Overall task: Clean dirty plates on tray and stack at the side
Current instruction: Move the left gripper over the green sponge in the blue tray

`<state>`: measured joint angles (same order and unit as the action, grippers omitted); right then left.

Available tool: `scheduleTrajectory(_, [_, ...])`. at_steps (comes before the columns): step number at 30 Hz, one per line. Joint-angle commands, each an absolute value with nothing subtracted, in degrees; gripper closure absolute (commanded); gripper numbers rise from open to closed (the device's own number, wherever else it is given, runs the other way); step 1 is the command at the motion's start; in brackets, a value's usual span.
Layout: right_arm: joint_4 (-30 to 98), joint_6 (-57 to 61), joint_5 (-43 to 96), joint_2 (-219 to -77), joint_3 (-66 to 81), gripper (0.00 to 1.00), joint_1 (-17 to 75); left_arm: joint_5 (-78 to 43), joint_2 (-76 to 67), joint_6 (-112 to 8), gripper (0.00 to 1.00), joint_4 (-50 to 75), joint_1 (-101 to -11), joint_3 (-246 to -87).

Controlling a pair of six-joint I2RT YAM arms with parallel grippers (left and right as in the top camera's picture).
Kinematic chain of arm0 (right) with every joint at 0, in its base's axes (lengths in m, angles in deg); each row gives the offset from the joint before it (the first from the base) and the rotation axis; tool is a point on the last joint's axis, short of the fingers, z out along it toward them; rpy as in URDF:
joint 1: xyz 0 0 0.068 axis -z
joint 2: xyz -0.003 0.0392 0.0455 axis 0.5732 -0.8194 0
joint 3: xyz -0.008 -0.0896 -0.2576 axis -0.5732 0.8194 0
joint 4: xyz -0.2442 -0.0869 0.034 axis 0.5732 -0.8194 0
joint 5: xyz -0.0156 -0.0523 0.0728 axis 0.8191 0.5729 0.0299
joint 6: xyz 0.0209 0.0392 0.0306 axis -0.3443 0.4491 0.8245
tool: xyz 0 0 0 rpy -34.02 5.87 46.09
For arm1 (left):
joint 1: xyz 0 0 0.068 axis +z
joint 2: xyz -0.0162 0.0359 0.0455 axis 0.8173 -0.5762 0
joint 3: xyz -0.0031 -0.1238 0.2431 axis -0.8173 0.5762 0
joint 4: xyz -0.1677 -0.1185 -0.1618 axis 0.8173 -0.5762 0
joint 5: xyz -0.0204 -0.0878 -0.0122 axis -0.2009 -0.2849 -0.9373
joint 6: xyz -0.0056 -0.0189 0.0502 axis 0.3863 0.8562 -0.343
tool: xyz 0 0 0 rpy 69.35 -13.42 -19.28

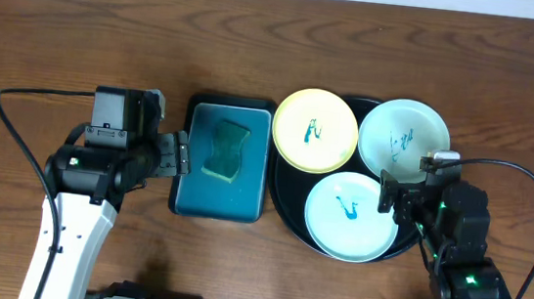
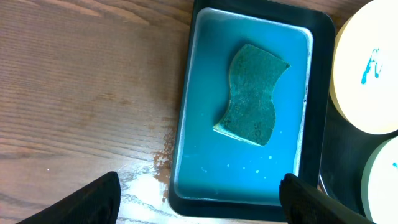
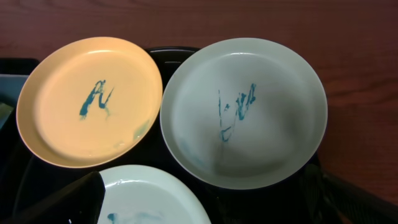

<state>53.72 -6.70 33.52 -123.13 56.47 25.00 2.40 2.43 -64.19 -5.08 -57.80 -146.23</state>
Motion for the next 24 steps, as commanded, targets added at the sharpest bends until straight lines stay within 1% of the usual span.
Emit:
scheduleTrajectory(1, [53.6, -8.0, 33.1, -123.0, 54.9, 0.01, 25.1, 1.7, 2.4, -63.7, 0.18, -5.3, -57.4, -147.5])
scheduleTrajectory(21, [53.2, -8.0, 32.5, -123.1, 54.9, 0.01, 25.1, 1.7, 2.4, -63.7, 0.18, -5.2, -57.4, -147.5])
scheduleTrajectory(24, [53.3, -7.9, 32.7, -123.0, 54.9, 0.01, 25.1, 1.7, 2.4, -63.7, 0.18, -3.2, -57.4, -147.5])
